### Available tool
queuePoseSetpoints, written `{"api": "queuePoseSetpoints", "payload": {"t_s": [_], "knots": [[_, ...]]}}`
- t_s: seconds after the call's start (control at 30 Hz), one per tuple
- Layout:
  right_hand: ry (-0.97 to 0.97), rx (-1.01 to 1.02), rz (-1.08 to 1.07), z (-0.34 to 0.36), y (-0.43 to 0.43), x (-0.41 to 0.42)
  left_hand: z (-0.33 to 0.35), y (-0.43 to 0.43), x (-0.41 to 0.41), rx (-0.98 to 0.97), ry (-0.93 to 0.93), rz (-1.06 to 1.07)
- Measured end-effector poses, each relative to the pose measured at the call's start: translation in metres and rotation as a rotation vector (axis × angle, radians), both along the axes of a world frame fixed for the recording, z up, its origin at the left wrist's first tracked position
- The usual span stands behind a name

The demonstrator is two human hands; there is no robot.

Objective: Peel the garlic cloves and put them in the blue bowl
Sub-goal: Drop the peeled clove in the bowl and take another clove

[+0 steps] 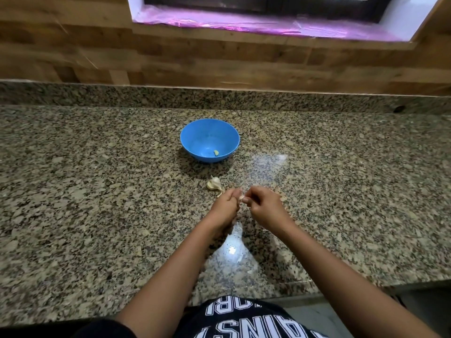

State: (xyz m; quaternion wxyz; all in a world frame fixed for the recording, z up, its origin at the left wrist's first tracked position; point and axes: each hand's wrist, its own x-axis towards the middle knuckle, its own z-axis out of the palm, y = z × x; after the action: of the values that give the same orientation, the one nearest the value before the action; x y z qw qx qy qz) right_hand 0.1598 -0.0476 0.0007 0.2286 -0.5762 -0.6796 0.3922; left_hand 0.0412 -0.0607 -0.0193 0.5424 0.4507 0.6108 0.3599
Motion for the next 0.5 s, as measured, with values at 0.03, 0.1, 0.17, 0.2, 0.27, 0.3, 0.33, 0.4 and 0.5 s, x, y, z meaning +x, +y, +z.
{"api": "queuePoseSetpoints", "payload": {"t_s": [0.03,0.1,0.17,0.2,0.27,0.3,0.33,0.4,0.5], "knots": [[-0.002,-0.005,0.014,0.0,0.0,0.002,-0.001,0.0,0.0,-0.008,0.007,-0.012],[-0.017,-0.077,0.029,0.001,0.004,0.006,-0.004,-0.001,-0.001,0.028,0.067,-0.025],[-0.121,-0.101,0.059,0.001,0.006,0.008,-0.007,-0.001,-0.006,0.073,0.154,-0.015],[-0.176,-0.093,0.075,0.0,0.006,0.01,-0.008,0.0,-0.009,0.09,0.193,-0.013],[-0.202,-0.082,0.077,0.0,0.006,0.011,-0.012,0.001,-0.013,0.111,0.241,-0.018],[-0.184,-0.082,0.064,0.0,0.006,0.012,-0.012,0.001,-0.014,0.127,0.258,-0.028],[-0.161,-0.077,0.049,0.0,0.006,0.012,-0.011,0.0,-0.014,0.148,0.284,-0.042],[-0.127,-0.084,0.037,0.004,0.007,0.011,-0.01,-0.001,-0.012,0.209,0.343,-0.074],[-0.008,-0.217,0.054,0.008,0.008,0.011,-0.013,-0.001,-0.008,0.287,0.422,-0.116]]}}
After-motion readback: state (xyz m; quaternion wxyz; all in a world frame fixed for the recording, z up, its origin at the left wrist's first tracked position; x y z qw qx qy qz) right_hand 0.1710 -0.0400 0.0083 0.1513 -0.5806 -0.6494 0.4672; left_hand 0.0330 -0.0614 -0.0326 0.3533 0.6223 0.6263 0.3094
